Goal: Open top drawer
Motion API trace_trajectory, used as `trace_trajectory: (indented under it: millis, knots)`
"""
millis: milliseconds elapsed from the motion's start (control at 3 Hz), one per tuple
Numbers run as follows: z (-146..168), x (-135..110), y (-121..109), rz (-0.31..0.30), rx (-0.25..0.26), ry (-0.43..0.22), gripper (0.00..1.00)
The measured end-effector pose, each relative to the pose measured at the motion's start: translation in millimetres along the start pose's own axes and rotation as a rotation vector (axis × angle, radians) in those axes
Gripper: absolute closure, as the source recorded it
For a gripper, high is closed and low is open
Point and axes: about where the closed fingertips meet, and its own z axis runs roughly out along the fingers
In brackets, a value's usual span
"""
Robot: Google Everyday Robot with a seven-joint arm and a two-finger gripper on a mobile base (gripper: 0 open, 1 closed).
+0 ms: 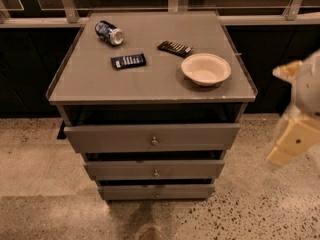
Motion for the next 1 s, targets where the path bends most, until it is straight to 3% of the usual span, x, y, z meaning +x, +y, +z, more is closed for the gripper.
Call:
trace_trajectory:
  millis: [333, 667, 1000]
  knots:
    - [43.7, 17.9, 40.6, 0.109, -0.028, -0.116, 0.00]
    - [62.7, 24.4, 53.5, 0.179, -0.027, -0.157, 0.00]
    - [61.9, 26.2, 55.3, 0.190, -0.020, -0.163, 0.00]
